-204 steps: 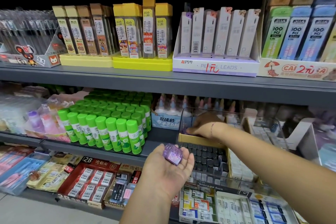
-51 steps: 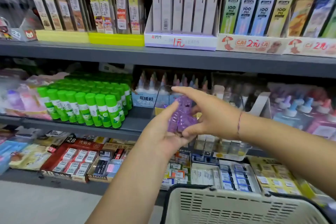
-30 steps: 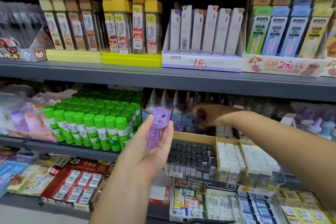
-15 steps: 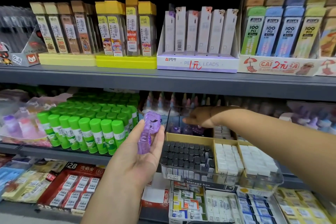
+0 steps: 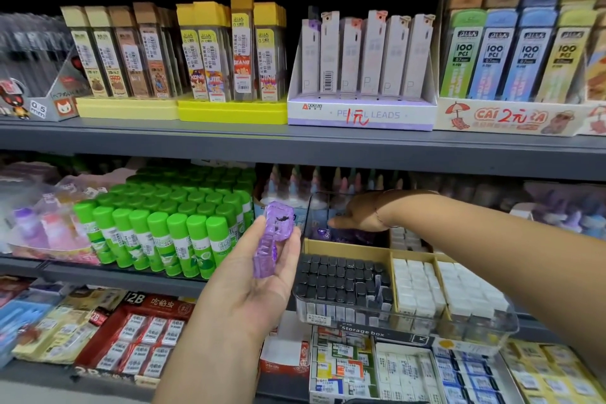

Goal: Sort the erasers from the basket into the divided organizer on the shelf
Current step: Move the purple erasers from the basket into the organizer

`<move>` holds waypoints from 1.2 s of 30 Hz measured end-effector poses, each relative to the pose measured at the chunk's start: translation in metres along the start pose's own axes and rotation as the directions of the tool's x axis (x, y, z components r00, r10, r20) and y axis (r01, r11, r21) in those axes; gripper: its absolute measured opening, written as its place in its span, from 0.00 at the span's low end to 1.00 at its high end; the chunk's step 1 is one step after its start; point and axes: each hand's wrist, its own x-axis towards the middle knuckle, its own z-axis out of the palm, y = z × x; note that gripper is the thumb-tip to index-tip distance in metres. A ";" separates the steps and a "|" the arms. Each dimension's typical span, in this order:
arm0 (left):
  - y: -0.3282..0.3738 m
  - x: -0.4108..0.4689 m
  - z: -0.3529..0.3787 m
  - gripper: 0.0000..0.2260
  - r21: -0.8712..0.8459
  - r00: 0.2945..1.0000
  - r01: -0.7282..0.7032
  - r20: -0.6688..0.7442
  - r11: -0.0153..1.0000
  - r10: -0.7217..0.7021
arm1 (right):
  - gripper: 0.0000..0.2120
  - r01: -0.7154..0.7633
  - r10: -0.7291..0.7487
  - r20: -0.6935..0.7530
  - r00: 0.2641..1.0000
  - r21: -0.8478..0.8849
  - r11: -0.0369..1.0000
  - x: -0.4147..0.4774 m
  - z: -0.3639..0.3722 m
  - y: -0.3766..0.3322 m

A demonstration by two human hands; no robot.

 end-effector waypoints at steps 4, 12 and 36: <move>0.001 0.001 0.000 0.11 0.000 1.000 0.004 0.006 1.000 -0.004 | 0.32 0.045 -0.045 -0.008 0.999 0.012 0.999 -0.002 -0.003 0.001; 0.000 0.001 0.000 0.11 -0.003 1.000 -0.004 -0.001 1.000 0.004 | 0.41 -0.042 0.042 -0.002 0.999 -0.084 0.996 0.008 0.004 -0.005; -0.001 0.000 0.000 0.07 0.000 1.000 -0.008 -0.008 1.000 0.008 | 0.23 0.098 -0.078 -0.096 0.992 0.219 0.971 -0.013 0.004 0.018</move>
